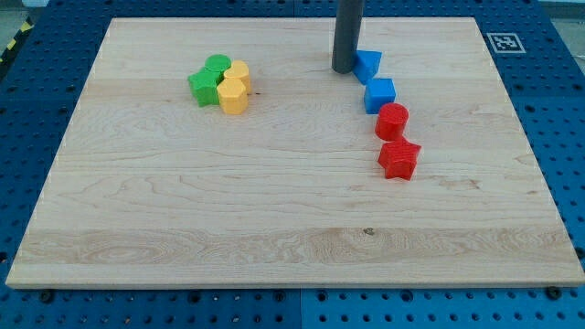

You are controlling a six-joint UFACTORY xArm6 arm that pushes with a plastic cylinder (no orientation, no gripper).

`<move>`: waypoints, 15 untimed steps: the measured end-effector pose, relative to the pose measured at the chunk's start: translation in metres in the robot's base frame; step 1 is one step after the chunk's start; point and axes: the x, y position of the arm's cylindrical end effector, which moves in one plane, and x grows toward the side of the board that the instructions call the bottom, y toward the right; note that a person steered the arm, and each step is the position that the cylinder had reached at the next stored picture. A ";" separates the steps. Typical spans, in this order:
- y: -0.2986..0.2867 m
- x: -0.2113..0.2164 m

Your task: Move the green circle and green star below the yellow hexagon

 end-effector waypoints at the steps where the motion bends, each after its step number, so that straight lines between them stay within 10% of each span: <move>1: 0.001 -0.004; 15: -0.164 0.006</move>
